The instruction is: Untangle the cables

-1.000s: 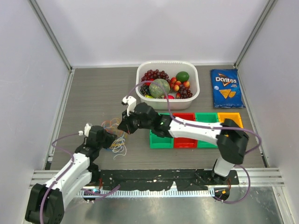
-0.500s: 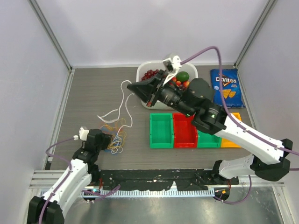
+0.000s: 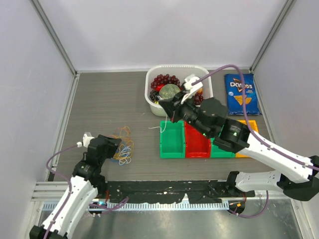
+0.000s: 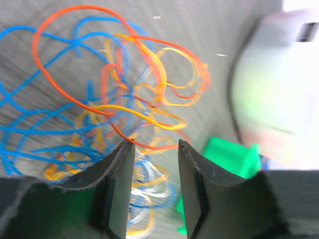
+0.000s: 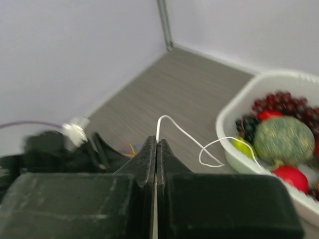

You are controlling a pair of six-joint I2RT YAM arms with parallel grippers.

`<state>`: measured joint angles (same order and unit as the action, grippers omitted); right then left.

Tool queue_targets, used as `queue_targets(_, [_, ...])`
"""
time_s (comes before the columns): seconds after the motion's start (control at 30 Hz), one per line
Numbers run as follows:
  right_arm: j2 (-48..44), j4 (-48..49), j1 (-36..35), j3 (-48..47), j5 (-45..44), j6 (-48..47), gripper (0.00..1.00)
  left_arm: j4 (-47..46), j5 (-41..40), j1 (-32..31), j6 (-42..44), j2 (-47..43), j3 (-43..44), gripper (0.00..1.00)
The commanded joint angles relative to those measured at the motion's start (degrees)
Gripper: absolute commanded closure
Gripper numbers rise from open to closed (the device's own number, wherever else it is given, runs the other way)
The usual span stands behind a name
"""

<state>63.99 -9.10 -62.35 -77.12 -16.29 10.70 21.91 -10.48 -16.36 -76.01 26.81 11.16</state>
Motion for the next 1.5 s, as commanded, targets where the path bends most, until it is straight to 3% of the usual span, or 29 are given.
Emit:
queue_targets(0.0, [1.0, -8.0, 0.1, 4.3, -11.0, 0.2, 0.99, 3.9, 3.2, 0.4, 1.2, -6.8, 6.4, 0.50])
queue_targets(0.1, [1.1, -12.5, 0.1, 5.8, -15.6, 0.9, 0.99, 7.1, 3.6, 0.4, 2.7, -11.5, 9.7, 0.40])
queue_targets(0.23, [-0.7, -15.3, 0.1, 7.7, -13.8, 1.4, 0.99, 8.6, 3.7, 0.4, 5.4, -16.0, 13.4, 0.29])
queue_targets(0.57, [-3.6, -18.6, 0.2, 12.3, -16.9, 2.7, 0.99, 11.9, 5.9, 0.4, 12.0, -16.3, 22.2, 0.19])
queue_targets(0.83, [-1.4, -12.4, 0.1, 15.7, -18.5, 2.7, 0.99, 11.9, 7.5, 0.4, 12.5, -16.5, 22.3, 0.12])
queue_targets(1.03, [2.8, -2.1, 0.2, 20.7, -18.7, 3.3, 0.99, 12.3, 9.1, 0.4, 13.4, -17.6, 23.1, 0.06])
queue_targets(1.47, [9.2, 7.7, 0.7, 32.4, -16.8, 10.0, 0.99, 12.6, 9.3, 0.4, 14.3, -16.1, 22.0, 0.08])
